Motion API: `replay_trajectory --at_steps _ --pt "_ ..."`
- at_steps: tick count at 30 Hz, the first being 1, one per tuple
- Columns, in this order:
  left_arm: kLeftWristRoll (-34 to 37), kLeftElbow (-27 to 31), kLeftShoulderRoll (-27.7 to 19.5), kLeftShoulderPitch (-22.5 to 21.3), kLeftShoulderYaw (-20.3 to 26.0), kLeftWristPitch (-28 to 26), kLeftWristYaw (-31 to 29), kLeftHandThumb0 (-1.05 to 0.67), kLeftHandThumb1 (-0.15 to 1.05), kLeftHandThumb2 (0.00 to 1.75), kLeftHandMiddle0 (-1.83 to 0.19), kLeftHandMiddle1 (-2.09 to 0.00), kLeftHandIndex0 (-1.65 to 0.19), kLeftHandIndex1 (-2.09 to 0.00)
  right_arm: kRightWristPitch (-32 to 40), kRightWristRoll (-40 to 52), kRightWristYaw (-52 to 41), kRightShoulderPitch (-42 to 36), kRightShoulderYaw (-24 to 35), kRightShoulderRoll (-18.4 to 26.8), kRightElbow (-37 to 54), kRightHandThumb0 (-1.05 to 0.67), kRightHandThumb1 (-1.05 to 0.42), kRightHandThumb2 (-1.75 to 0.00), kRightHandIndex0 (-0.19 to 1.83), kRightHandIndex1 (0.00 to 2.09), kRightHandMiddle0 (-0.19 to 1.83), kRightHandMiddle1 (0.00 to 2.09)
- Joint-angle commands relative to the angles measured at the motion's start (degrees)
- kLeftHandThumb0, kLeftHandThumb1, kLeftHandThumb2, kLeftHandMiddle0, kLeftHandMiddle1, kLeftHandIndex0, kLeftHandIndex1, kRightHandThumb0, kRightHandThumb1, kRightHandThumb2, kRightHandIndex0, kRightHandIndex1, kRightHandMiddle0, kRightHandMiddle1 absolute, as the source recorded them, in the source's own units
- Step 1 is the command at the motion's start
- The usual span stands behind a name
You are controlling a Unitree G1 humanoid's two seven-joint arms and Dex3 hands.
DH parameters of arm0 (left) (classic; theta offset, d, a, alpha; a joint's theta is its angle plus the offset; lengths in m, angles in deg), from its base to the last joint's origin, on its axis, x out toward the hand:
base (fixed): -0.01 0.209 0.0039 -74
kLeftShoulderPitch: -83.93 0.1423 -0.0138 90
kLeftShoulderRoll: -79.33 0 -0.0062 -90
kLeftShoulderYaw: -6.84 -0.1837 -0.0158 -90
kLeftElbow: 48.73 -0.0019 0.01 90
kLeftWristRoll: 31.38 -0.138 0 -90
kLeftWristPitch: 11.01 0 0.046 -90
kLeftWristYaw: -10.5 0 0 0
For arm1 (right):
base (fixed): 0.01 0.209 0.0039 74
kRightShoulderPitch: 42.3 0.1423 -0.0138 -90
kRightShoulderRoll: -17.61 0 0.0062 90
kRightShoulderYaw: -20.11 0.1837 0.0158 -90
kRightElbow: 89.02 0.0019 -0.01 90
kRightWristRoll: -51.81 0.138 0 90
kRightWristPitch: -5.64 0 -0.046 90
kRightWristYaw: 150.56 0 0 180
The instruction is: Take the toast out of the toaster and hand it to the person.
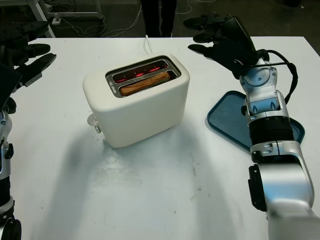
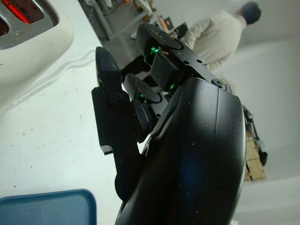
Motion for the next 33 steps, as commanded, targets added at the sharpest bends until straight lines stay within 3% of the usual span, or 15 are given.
replay_trajectory --at_steps 1,15,33 --pt "-0.05 -0.22 -0.24 -0.07 0.3 0.51 -0.04 -0.22 0.92 0.09 -0.27 -0.92 -0.6 -0.07 -0.87 0.24 0.02 0.73 0.26 0.34 0.5 -0.28 -0.92 -0.08 0.65 0.3 0.74 0.01" --pt "0.7 0.64 0.63 0.45 0.11 -1.13 0.0 -0.27 0.92 0.09 -0.22 -1.02 -0.6 -0.09 -0.54 1.72 -1.26 -0.47 0.74 0.25 1.12 -0.29 -0.92 -0.11 0.66 0.23 0.71 0.0" --pt "-1.34 0.84 -0.91 1.87 0.08 2.56 -0.63 -0.25 0.92 0.13 -0.22 -1.04 -0.59 -0.12 -2.27 0.65 0.19 -2.02 0.83 1.32 3.3 -0.28 -0.92 -0.07 0.71 0.19 0.74 0.01"
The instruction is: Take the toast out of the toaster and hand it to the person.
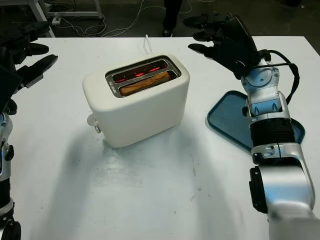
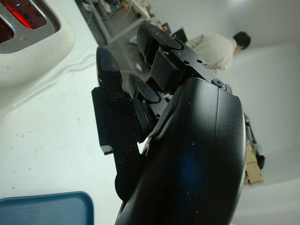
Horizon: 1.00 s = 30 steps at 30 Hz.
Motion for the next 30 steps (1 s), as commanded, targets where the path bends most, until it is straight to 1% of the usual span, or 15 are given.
replay_trajectory --at_steps 1,6,11,17,21,24,26,30 --pt "-0.23 0.51 -0.77 0.79 0.33 1.05 -0.35 -0.25 0.92 0.12 -0.21 -1.04 -0.59 -0.12 -1.44 -0.23 0.59 -0.9 0.46 0.8 0.98 -0.27 -0.92 -0.07 0.72 0.19 0.74 0.01" --pt "-0.41 0.3 -0.9 0.76 0.27 1.17 -0.59 -0.21 0.92 0.13 -0.21 -1.03 -0.58 -0.12 -0.78 0.33 0.47 -1.12 0.86 0.58 1.47 -0.24 -0.92 -0.07 0.73 0.18 0.74 0.01" --pt "0.25 0.28 -0.27 0.65 0.52 1.22 -0.74 -0.19 0.92 0.12 -0.21 -1.03 -0.57 -0.12 -0.36 2.09 -0.35 -1.27 1.93 0.08 1.92 -0.24 -0.92 -0.06 0.71 0.17 0.73 0.0" --pt "0.05 0.1 -0.43 0.79 0.55 2.04 -0.74 -0.23 0.92 0.11 -0.22 -1.04 -0.58 -0.13 1.23 3.21 -0.77 -1.71 2.65 -0.3 3.04 -0.23 -0.92 -0.06 0.69 0.16 0.71 0.0" --pt "-0.5 0.41 -0.52 0.92 0.45 1.5 -0.54 -0.24 0.92 0.1 -0.21 -1.04 -0.57 -0.14 1.21 2.17 -0.64 -1.82 2.06 0.12 3.39 -0.24 -0.92 -0.07 0.68 0.15 0.71 0.0" --pt "0.28 0.38 -0.18 1.0 0.94 1.5 -0.71 -0.22 0.92 0.1 -0.2 -1.04 -0.56 -0.14 2.31 2.18 -0.23 -2.0 2.13 -0.24 4.3 -0.23 -0.92 -0.07 0.69 0.15 0.72 0.0" --pt "0.49 0.13 -0.26 1.1 1.11 2.0 -0.8 -0.23 0.92 0.1 -0.2 -1.04 -0.56 -0.14 2.76 2.26 -0.02 -2.18 2.18 -0.43 4.83 -0.21 -0.92 -0.06 0.69 0.15 0.72 0.0" --pt "0.21 0.68 -0.38 1.24 1.03 1.33 -0.81 -0.23 0.92 0.11 -0.2 -1.04 -0.56 -0.15 2.01 1.89 -0.22 -1.99 1.89 -0.13 4.34 -0.21 -0.92 -0.06 0.71 0.16 0.72 0.01"
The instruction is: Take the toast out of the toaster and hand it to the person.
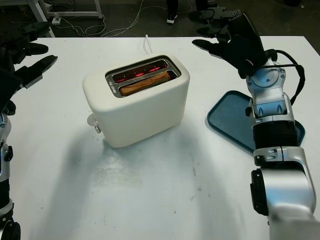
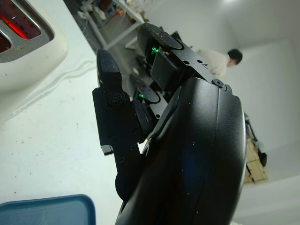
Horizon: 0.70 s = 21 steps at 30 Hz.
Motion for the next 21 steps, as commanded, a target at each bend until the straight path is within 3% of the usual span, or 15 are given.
replay_trajectory --at_steps 1,21 --pt "-0.04 0.6 -0.38 0.89 0.41 0.15 -0.06 -0.23 0.92 0.11 -0.2 -1.04 -0.56 -0.15 0.31 -0.06 0.27 -0.41 -0.01 0.01 0.45 -0.21 -0.92 -0.06 0.71 0.16 0.72 0.01" --pt "-0.83 4.48 0.53 1.66 0.19 -3.56 1.46 -0.22 0.92 0.14 -0.16 -1.02 -0.49 -0.15 0.92 0.53 0.01 -1.78 0.87 0.07 2.74 -0.21 -0.92 -0.08 0.69 0.15 0.69 0.0"
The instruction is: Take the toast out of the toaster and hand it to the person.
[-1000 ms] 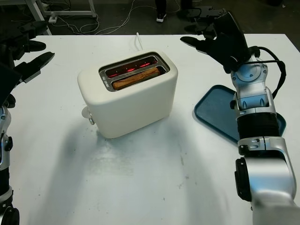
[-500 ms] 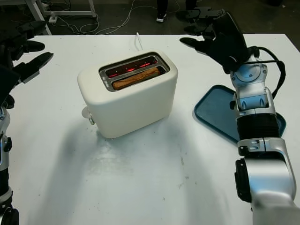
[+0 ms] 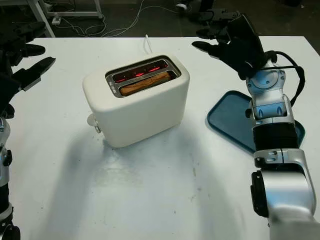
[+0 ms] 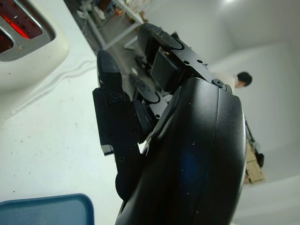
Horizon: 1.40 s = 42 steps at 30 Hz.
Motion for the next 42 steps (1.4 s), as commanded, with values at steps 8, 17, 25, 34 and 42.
replay_trajectory --at_steps 8,17,25,34,42 --pt "-1.02 2.3 0.05 0.13 0.05 -3.21 0.79 -0.21 0.92 0.14 -0.15 -0.98 -0.47 -0.15 -0.43 0.62 -0.04 -0.85 0.54 0.34 0.43 -0.24 -0.92 -0.08 0.74 0.18 0.71 0.01" --pt "-1.04 1.99 -0.28 0.21 0.34 -3.06 0.77 -0.21 0.92 0.13 -0.18 -0.95 -0.48 -0.16 -0.06 0.94 0.12 -0.9 0.52 -0.22 0.88 -0.18 -0.92 -0.07 0.69 0.17 0.71 0.01" --pt "-0.83 2.33 -0.05 0.18 0.3 -3.63 0.7 -0.21 0.92 0.13 -0.19 -0.94 -0.48 -0.16 0.08 0.28 0.07 -0.89 0.26 0.28 0.92 -0.21 -0.92 -0.08 0.7 0.19 0.7 0.0" --pt "-0.89 2.59 -0.17 0.17 0.18 -4.22 0.59 -0.21 0.92 0.14 -0.19 -0.91 -0.47 -0.16 1.97 1.11 -0.18 -0.82 0.41 -0.45 1.78 -0.15 -0.92 -0.08 0.67 0.17 0.69 0.0" --pt "-0.92 2.61 -0.21 0.05 0.2 -4.09 0.65 -0.21 0.92 0.13 -0.2 -0.91 -0.48 -0.16 1.77 1.04 0.07 -0.88 0.31 -0.45 1.71 -0.17 -0.92 -0.06 0.66 0.18 0.69 0.0"
